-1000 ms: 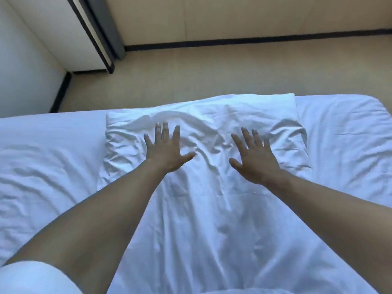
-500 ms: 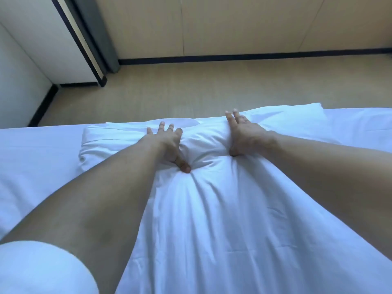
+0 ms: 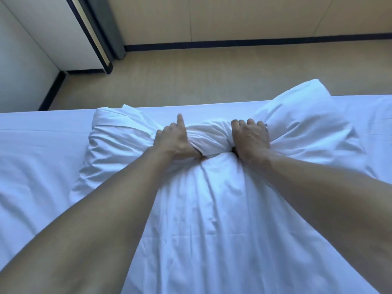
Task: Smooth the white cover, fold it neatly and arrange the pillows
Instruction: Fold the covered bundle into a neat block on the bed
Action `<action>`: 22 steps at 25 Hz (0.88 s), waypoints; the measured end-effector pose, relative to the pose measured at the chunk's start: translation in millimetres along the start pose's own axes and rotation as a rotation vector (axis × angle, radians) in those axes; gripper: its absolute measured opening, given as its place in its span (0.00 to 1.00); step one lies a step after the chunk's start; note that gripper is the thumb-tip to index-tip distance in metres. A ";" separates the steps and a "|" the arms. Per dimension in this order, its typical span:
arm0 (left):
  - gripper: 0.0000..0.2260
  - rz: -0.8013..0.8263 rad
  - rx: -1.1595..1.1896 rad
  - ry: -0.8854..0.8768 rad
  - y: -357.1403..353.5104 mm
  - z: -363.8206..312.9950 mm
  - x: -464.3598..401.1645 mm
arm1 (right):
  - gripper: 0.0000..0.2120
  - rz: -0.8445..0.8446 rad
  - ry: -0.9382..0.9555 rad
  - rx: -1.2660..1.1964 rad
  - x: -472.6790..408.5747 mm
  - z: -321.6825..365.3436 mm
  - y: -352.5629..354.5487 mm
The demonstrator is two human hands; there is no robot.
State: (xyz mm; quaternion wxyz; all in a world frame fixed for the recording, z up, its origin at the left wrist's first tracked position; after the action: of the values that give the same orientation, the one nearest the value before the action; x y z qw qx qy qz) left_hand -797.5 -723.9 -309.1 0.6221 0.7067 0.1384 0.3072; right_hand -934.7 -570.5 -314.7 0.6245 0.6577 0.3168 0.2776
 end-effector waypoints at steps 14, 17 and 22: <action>0.10 -0.164 -0.371 -0.333 79.6 -46.0 249.3 | 0.26 0.216 0.112 -0.077 204.1 2.7 148.1; 0.15 -0.176 -0.336 -0.315 84.6 -57.4 359.9 | 0.20 0.198 0.113 -0.089 307.2 7.5 191.9; 0.22 -0.163 -0.298 -0.355 88.7 -106.6 584.4 | 0.16 0.087 0.283 -0.034 511.3 9.3 263.7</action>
State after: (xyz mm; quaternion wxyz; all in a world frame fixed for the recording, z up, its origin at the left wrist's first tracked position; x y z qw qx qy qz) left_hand -427.0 -318.2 -66.4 0.7567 0.6366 0.0365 0.1440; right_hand -579.3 -191.3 -68.0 0.5719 0.6145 0.3681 0.3998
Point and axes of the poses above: each hand's wrist, its own x-axis away from the middle knuckle, its own y-axis out of the back of the hand, z = x × y, the point moved 6 cm from there along -x, towards the middle knuckle, and after that the axes turned 6 degrees about -x, right-handed, at the moved point
